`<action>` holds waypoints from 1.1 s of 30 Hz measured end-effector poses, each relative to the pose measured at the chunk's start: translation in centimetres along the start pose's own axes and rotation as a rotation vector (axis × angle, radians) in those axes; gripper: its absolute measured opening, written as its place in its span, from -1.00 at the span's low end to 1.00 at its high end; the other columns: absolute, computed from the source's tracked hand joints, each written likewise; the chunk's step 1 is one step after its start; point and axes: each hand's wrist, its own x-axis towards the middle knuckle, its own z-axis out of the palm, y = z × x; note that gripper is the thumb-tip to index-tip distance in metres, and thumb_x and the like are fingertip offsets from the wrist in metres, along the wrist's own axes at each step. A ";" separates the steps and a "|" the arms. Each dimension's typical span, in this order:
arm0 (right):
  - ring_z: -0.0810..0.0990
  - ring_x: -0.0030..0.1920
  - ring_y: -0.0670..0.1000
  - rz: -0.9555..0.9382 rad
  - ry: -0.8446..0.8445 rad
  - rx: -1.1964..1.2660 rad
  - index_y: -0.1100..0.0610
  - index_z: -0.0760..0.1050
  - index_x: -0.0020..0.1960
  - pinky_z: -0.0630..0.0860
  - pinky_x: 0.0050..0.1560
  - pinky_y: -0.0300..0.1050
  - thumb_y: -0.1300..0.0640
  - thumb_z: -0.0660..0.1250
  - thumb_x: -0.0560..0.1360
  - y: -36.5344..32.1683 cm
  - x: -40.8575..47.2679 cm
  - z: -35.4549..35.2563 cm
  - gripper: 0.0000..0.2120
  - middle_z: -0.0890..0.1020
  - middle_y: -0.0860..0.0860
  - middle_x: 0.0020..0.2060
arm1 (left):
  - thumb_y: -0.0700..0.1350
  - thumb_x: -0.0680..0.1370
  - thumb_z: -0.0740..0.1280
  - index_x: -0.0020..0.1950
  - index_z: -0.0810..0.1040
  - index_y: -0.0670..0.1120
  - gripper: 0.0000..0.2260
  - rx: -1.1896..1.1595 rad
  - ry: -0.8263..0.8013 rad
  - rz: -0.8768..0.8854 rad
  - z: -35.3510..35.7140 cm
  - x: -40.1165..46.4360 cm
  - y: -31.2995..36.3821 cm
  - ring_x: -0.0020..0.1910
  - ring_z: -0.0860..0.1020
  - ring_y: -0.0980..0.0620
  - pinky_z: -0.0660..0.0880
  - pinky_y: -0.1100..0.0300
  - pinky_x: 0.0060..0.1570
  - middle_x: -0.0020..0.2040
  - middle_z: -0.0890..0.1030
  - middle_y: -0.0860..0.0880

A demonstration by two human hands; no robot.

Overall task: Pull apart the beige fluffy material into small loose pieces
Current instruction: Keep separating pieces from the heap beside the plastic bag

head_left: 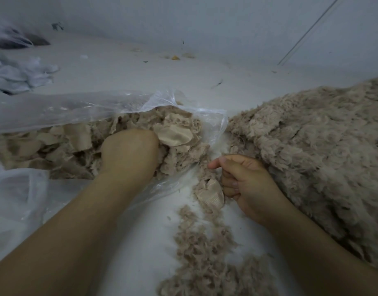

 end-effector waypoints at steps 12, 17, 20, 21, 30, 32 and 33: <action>0.15 -0.56 -0.13 -0.009 0.025 0.011 0.14 0.60 -0.25 0.15 -0.56 -0.29 0.21 0.21 0.62 -0.2 -0.2 0.3 -0.68 0.26 -0.06 -0.56 | -0.28 0.36 0.25 -0.31 0.49 -0.21 -0.93 -0.332 0.264 0.137 -1.3 -1.4 0.7 -0.41 0.47 -0.19 0.11 0.23 -0.47 -0.38 0.49 -0.18; 0.13 -0.57 -0.14 -0.004 0.060 0.074 0.19 0.48 -0.22 0.14 -0.58 -0.32 0.24 0.16 0.63 -0.4 -0.2 0.6 -0.73 0.23 -0.07 -0.55 | -0.07 0.52 0.19 -0.06 0.64 -0.12 -0.76 -0.648 0.071 0.316 -1.0 -3.2 2.9 -0.41 0.52 -0.08 0.50 0.02 -0.43 -0.42 0.52 0.01; 0.15 -0.58 -0.15 0.001 0.075 0.080 0.18 0.46 -0.19 0.16 -0.60 -0.32 0.24 0.17 0.63 -0.5 -0.3 0.8 -0.76 0.25 -0.08 -0.56 | -0.06 0.56 0.24 0.15 0.57 0.01 -0.79 -0.650 -0.041 0.405 0.0 -3.5 4.2 -0.18 0.56 -0.03 0.53 0.03 -0.28 -0.12 0.57 0.02; 0.16 -0.58 -0.16 0.001 0.080 0.078 0.18 0.46 -0.17 0.16 -0.60 -0.32 0.23 0.16 0.64 -0.5 -0.3 0.8 -0.77 0.26 -0.08 -0.56 | -0.09 0.57 0.23 0.22 0.54 0.04 -0.75 -0.625 -0.079 0.431 0.3 -3.5 4.5 -0.10 0.56 -0.04 0.54 0.03 -0.23 -0.02 0.55 0.01; 0.25 -0.59 -0.18 0.002 0.037 0.047 0.22 0.50 -0.01 0.21 -0.60 -0.33 0.25 0.18 0.63 -0.7 -0.3 0.8 -0.87 0.40 -0.09 -0.55 | -0.20 0.57 0.25 0.05 0.65 -0.11 -0.81 -0.816 0.068 0.369 0.5 -3.0 5.4 -0.11 0.56 -0.08 0.52 -0.03 -0.18 -0.08 0.59 -0.06; 0.28 -0.58 -0.18 0.000 0.011 0.027 0.26 0.52 0.06 0.23 -0.59 -0.34 0.23 0.21 0.62 -0.7 -0.3 0.7 -0.86 0.45 -0.05 -0.50 | -0.24 0.52 0.29 0.02 0.68 -0.14 -0.81 -0.972 0.177 0.347 0.1 -3.1 5.5 -0.17 0.59 -0.03 0.52 0.02 -0.20 -0.15 0.65 -0.06; 0.29 -0.58 -0.19 -0.001 0.001 0.018 0.27 0.52 0.09 0.24 -0.59 -0.34 0.21 0.22 0.62 -0.6 -0.3 0.6 -0.84 0.47 -0.06 -0.50 | -0.26 0.51 0.30 0.01 0.69 -0.14 -0.81 -1.030 0.190 0.342 -0.1 -3.1 5.7 -0.20 0.59 0.02 0.52 0.05 -0.21 -0.16 0.67 -0.04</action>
